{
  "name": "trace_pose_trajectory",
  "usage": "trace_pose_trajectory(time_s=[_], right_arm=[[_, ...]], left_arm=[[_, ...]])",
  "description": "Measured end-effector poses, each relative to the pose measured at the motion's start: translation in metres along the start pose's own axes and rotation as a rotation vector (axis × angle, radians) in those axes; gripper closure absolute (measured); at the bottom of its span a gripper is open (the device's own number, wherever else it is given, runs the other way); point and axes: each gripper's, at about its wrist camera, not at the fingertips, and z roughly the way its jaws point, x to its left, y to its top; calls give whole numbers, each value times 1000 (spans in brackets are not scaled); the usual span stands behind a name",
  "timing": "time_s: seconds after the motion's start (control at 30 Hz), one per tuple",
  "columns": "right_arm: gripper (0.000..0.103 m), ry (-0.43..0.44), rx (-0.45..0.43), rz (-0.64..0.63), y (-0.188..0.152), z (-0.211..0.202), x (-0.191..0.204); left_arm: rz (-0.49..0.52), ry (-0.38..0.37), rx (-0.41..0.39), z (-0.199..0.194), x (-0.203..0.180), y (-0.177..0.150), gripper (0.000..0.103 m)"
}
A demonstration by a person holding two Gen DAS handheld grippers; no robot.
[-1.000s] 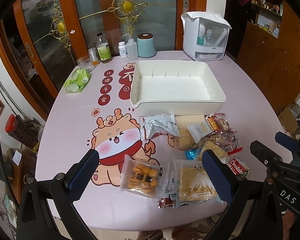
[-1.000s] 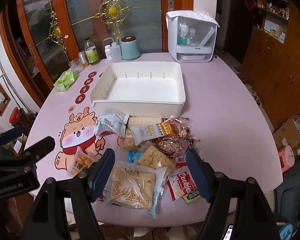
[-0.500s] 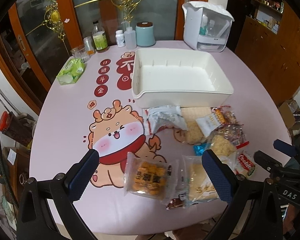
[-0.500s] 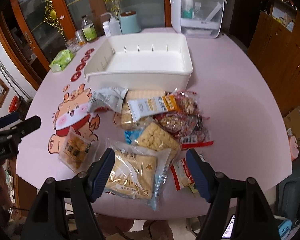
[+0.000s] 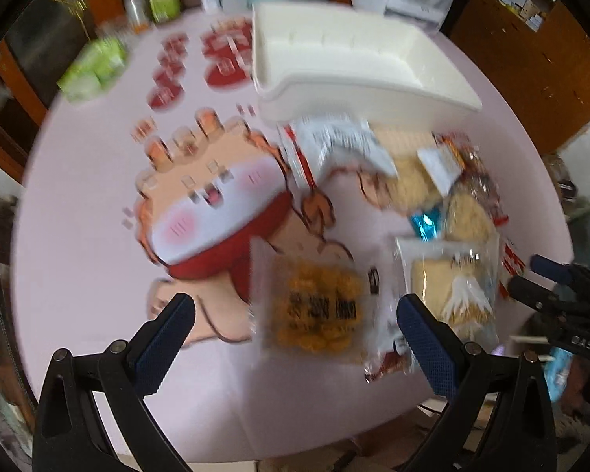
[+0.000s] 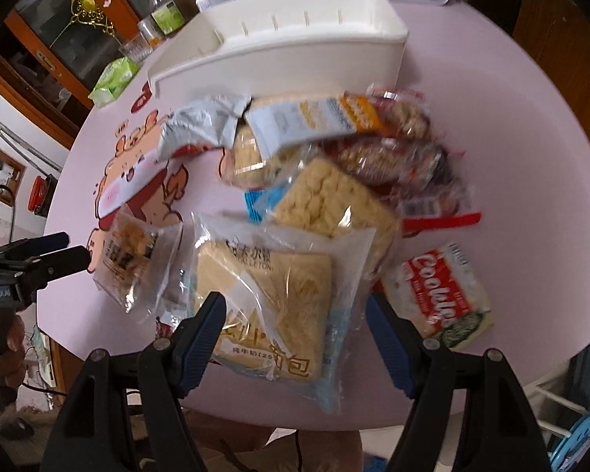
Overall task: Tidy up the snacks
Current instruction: 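Grasp the yellow pastry bag with left tool while right tool grasps the mountain-print bread bag, then carry both bags into the white tray and open both tools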
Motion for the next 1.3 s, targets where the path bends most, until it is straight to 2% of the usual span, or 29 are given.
trace_pose_trajectory(time_s=[0.07,0.33,0.6,0.67,0.87,0.93,1.0,1.1,1.23,1.3], right_arm=[[29,-3,19,3,-2,11,-1],[29,6,38,-17,-7,33,-2],[29,44,35,-17,-6,46,-2],[33,56,33,-23,-6,47,-2],[57,59,21,-50,-5,46,6],[66,45,10,-70,-5,43,12],[70,31,6,-76,-4,41,18],[73,9,4,-82,-4,36,22],[76,-7,-39,-81,-2,18,24],[77,-23,-65,-81,0,8,22]], left_arm=[[-20,-48,49,19,7,-3,1],[-90,-137,156,69,28,-6,1],[-35,-167,206,103,17,3,1],[-32,-178,209,108,15,5,0],[47,-158,228,116,-5,9,0],[101,-144,248,117,-18,7,0],[187,-77,240,118,-35,1,3],[258,-70,218,114,-52,-3,21],[317,-33,212,109,-67,-1,30],[341,-7,214,100,-70,0,31]])
